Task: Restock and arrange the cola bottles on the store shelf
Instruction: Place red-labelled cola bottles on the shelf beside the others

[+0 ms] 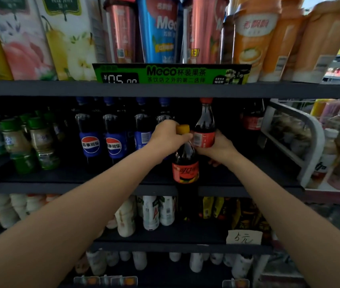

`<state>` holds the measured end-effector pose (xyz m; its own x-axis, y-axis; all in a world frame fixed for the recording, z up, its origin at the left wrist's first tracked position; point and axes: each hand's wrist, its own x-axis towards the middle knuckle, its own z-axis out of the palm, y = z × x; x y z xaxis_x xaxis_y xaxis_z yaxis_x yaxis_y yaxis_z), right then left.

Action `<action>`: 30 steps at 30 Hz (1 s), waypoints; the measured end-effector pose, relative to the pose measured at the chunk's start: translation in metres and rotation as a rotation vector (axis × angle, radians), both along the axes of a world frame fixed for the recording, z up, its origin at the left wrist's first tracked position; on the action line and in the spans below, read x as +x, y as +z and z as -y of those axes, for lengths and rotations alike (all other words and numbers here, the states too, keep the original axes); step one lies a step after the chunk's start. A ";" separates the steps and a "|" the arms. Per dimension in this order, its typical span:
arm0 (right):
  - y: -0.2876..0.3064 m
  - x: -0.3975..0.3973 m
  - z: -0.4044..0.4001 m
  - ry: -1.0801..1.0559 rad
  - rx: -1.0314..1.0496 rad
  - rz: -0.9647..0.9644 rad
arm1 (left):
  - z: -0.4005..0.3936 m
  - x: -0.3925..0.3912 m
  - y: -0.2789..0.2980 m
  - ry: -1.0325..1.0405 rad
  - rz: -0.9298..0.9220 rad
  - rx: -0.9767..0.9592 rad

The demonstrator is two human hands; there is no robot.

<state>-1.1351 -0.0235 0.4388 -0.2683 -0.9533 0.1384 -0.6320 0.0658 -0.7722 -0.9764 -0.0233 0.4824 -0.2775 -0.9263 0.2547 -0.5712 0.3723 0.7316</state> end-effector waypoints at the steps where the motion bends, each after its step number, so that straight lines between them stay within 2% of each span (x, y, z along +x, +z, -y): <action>1: -0.006 0.002 0.000 -0.027 -0.015 0.032 | 0.000 0.000 0.000 -0.001 0.000 -0.002; 8: -0.013 -0.028 -0.001 -0.240 -0.065 -0.097 | 0.003 -0.013 0.009 0.015 -0.050 0.003; 12: -0.014 -0.075 -0.006 -0.332 -0.083 0.036 | 0.011 -0.033 0.006 0.009 -0.211 0.079; 17: -0.015 -0.125 -0.011 -0.318 -0.146 0.058 | 0.010 -0.074 0.003 0.028 -0.369 0.090; 24: -0.021 -0.169 -0.012 -0.172 -0.151 0.342 | 0.014 -0.120 0.005 0.033 -0.583 0.096; 28: -0.042 -0.172 -0.003 -0.221 -0.098 0.151 | 0.018 -0.137 0.003 0.023 -0.629 0.051; 30: -0.047 -0.169 0.001 -0.275 -0.080 0.142 | 0.022 -0.145 0.003 0.009 -0.634 0.033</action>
<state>-1.3040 -0.0241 0.3920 -0.5367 -0.8298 0.1527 -0.4842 0.1547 -0.8612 -1.1211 -0.0449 0.4859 -0.0741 -0.9383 0.3378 -0.0266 0.3405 0.9399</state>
